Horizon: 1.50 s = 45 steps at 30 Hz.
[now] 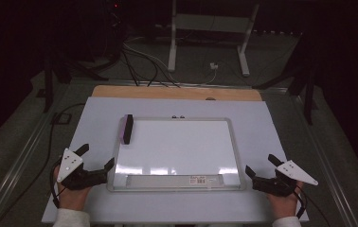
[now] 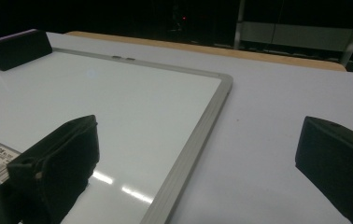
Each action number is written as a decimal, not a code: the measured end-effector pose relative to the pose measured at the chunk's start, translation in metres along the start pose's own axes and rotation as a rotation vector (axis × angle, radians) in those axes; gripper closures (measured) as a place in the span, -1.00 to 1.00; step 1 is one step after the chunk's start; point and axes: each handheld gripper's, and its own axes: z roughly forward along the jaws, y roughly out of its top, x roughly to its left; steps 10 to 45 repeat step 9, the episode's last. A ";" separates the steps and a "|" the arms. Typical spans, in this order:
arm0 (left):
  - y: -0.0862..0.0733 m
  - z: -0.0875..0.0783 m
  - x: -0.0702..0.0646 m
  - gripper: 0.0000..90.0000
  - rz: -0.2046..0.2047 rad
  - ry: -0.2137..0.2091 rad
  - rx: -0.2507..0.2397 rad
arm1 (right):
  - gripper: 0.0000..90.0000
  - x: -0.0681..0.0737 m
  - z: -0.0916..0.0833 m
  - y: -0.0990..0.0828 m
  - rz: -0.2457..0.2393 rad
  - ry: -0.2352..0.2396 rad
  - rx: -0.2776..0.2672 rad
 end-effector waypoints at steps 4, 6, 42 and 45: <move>-0.002 0.000 0.001 -0.98 -0.003 0.006 0.001 | -1.00 0.000 0.000 0.000 -0.001 -0.002 0.000; -0.002 -0.001 0.001 -0.98 -0.012 0.003 -0.003 | -1.00 -0.001 -0.001 0.000 0.001 -0.007 -0.001; -0.002 -0.002 0.001 -0.98 -0.018 0.011 -0.014 | -1.00 -0.002 -0.001 0.000 0.004 -0.017 -0.003; -0.002 -0.002 0.001 -0.98 -0.018 0.011 -0.014 | -1.00 -0.002 -0.001 0.000 0.004 -0.017 -0.003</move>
